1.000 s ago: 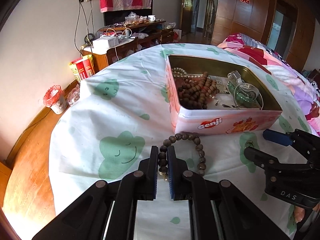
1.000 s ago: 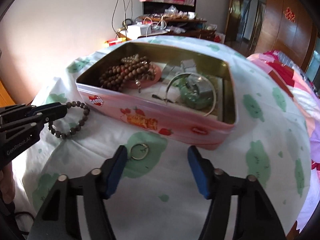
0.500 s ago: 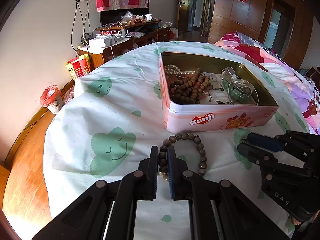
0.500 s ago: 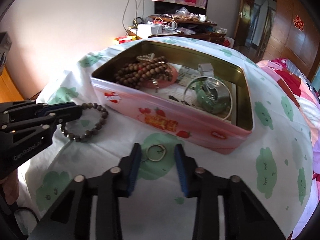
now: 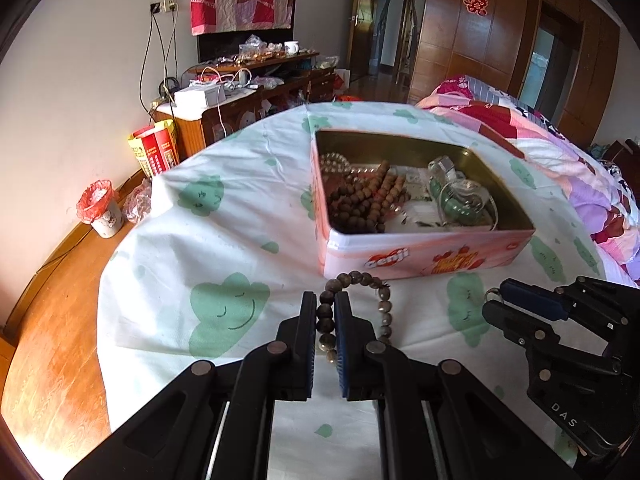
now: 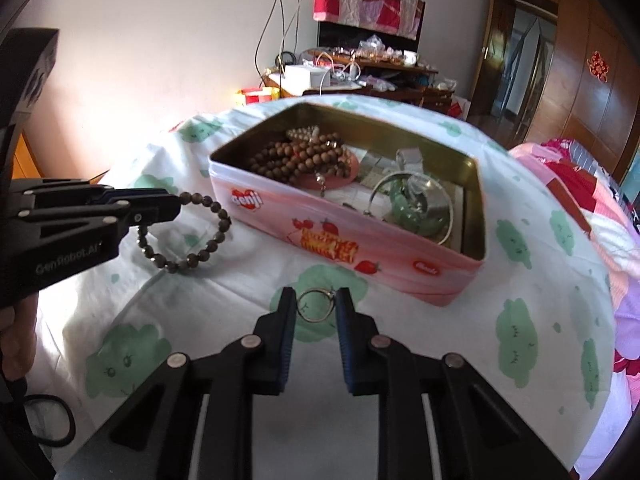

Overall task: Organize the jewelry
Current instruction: 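Lift the grey bracelet with the left tool while the right tool grasps the silver ring, then carry the grey bracelet and silver ring over the tin and lower them in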

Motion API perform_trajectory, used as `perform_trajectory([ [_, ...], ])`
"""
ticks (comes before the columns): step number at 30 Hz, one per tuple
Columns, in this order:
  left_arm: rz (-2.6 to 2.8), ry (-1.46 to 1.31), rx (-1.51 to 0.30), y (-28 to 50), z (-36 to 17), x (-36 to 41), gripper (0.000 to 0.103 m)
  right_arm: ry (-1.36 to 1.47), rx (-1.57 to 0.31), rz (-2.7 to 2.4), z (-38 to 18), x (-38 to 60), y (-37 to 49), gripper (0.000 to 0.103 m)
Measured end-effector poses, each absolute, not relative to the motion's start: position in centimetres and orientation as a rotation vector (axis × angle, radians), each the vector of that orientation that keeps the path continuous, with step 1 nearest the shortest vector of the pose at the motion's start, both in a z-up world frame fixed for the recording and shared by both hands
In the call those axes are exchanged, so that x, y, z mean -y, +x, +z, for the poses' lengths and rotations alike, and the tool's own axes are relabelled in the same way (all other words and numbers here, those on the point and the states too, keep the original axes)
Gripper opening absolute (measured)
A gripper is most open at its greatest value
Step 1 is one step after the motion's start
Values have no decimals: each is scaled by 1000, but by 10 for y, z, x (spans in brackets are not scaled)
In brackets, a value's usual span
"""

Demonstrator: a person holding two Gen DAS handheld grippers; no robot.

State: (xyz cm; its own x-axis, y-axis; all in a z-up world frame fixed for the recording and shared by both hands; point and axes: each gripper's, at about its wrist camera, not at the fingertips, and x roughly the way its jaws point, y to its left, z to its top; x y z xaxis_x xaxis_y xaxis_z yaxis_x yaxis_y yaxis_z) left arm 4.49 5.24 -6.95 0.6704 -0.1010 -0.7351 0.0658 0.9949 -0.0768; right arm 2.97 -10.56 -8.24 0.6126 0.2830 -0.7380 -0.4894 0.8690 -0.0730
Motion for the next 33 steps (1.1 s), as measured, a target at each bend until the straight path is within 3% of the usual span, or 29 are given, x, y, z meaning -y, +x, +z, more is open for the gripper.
perform_trajectory([
  [33,-146,19,-701,30,-22,-24,8,-191,-612,397,-34,144,23,22],
])
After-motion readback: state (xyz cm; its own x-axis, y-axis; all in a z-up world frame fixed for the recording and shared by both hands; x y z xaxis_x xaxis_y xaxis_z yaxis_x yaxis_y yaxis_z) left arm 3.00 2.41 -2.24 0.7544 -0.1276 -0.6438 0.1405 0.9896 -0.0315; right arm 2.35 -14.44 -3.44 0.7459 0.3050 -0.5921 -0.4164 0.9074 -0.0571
